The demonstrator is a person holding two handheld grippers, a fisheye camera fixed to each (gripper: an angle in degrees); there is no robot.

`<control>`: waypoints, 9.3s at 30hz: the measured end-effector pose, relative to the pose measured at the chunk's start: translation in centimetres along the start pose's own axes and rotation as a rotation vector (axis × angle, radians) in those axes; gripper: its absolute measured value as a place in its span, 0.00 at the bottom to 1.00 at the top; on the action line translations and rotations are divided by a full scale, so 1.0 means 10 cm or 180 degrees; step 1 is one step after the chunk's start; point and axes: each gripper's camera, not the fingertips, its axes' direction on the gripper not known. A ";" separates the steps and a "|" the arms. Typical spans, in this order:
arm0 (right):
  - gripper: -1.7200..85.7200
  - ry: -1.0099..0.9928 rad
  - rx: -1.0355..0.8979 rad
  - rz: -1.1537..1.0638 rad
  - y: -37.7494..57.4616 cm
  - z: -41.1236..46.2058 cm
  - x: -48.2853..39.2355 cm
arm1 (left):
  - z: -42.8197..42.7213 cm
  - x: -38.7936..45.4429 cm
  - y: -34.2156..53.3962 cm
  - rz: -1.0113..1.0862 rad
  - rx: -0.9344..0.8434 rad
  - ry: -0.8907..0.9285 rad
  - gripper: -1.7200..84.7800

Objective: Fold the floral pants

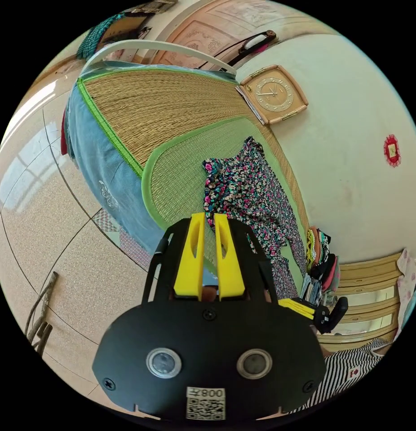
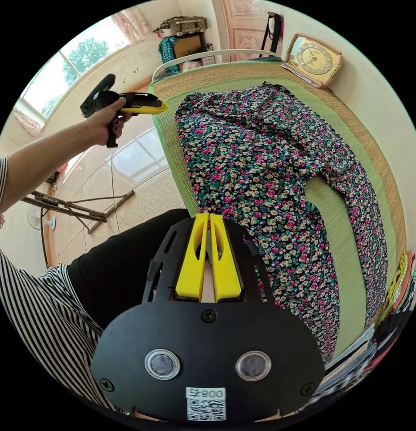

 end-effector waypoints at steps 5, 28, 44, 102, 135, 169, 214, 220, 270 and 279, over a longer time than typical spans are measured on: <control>0.07 0.0087 0.0242 0.0680 0.31 -0.23 0.80 | 0.74 1.24 0.32 0.1137 -0.0593 0.0462 0.08; 0.04 -0.0227 0.0255 0.0920 0.72 0.30 2.01 | 2.71 3.53 0.65 0.2266 -0.0737 -0.0524 0.03; 0.09 0.0760 0.0080 0.0887 1.14 0.15 2.77 | 3.81 4.49 1.35 0.3135 -0.1047 -0.0757 0.09; 0.05 0.0733 -0.0580 0.3116 4.47 -0.72 4.22 | 4.49 4.89 1.67 0.3507 -0.1781 -0.0570 0.04; 0.02 -0.0072 0.0434 0.0802 1.16 -0.60 3.19 | 2.22 2.52 -0.59 0.1445 -0.0607 -0.1453 0.02; 0.06 0.0368 0.0430 0.0662 -1.39 -0.32 3.35 | 2.16 3.20 -3.33 0.2316 -0.0520 -0.0923 0.10; 0.02 0.0791 0.0018 0.0198 -2.34 -1.07 2.84 | 1.45 4.59 -3.68 0.2616 -0.0879 -0.1378 0.02; 0.02 0.0731 0.0142 0.0235 -1.98 -1.49 2.38 | 0.89 4.71 -3.31 0.2622 -0.0787 -0.1217 0.02; 0.03 -0.0265 -0.0779 -0.0377 -0.52 0.12 -0.71 | -0.03 3.49 -0.91 0.2800 -0.1288 -0.1926 0.03; 0.02 -0.0412 -0.0749 -0.0276 -0.45 0.31 -0.81 | -0.04 3.18 -0.66 0.2844 -0.1305 -0.2011 0.03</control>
